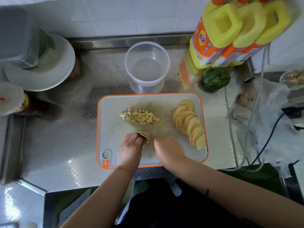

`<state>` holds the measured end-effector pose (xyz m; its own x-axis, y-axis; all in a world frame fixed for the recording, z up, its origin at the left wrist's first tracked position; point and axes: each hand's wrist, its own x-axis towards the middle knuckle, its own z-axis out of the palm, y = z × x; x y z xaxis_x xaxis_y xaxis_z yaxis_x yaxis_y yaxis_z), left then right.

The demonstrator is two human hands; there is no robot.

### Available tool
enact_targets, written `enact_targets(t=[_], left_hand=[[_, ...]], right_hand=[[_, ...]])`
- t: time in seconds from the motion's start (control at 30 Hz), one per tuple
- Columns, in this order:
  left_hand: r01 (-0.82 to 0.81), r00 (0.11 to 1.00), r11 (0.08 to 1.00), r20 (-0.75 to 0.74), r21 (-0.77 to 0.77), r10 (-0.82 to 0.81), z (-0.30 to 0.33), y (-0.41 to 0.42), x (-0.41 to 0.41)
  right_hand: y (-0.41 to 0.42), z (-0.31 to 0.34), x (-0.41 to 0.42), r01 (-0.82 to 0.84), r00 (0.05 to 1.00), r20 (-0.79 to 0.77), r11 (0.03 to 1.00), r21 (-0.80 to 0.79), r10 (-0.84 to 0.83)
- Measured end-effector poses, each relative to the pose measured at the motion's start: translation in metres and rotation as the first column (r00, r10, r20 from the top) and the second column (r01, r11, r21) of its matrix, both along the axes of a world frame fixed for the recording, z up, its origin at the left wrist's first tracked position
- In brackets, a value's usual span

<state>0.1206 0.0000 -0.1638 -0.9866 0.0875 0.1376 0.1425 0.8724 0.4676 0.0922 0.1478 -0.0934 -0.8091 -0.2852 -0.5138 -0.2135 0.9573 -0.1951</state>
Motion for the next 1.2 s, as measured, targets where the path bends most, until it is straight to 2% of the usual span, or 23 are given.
enact_targets(t=[0.1,0.3,0.53,0.9,1.03,1.13,1.2], left_hand=[[-0.011,0.999,1.0,-0.03,0.014,0.012,0.001,0.001,0.0],[0.056,0.994,0.998,-0.087,-0.028,-0.058,0.001,-0.006,0.001],[0.051,0.995,0.998,-0.078,-0.034,-0.054,-0.003,-0.008,0.005],[0.03,0.994,0.999,-0.101,0.011,-0.029,-0.009,-0.006,0.006],[0.034,0.994,0.999,-0.1,-0.005,-0.034,-0.009,-0.006,0.004],[0.058,0.991,0.998,-0.118,0.001,-0.058,-0.009,-0.01,0.005],[0.074,0.991,0.997,-0.113,0.0,-0.074,-0.008,-0.013,0.007]], right_hand=[[-0.003,-0.001,-0.002,0.017,0.998,0.061,1.0,0.004,-0.017],[0.007,-0.006,-0.013,0.131,0.988,0.095,0.985,-0.109,-0.121],[0.009,0.001,0.007,-0.017,1.0,-0.02,0.993,-0.116,0.015],[-0.004,0.003,0.004,0.026,0.998,0.063,1.0,-0.002,-0.026],[-0.002,-0.004,0.0,0.062,0.996,0.069,0.997,-0.05,-0.059],[0.007,-0.008,-0.009,0.13,0.984,0.132,0.986,-0.102,-0.116],[0.01,-0.005,-0.01,0.102,0.988,0.123,0.988,-0.117,-0.088]])
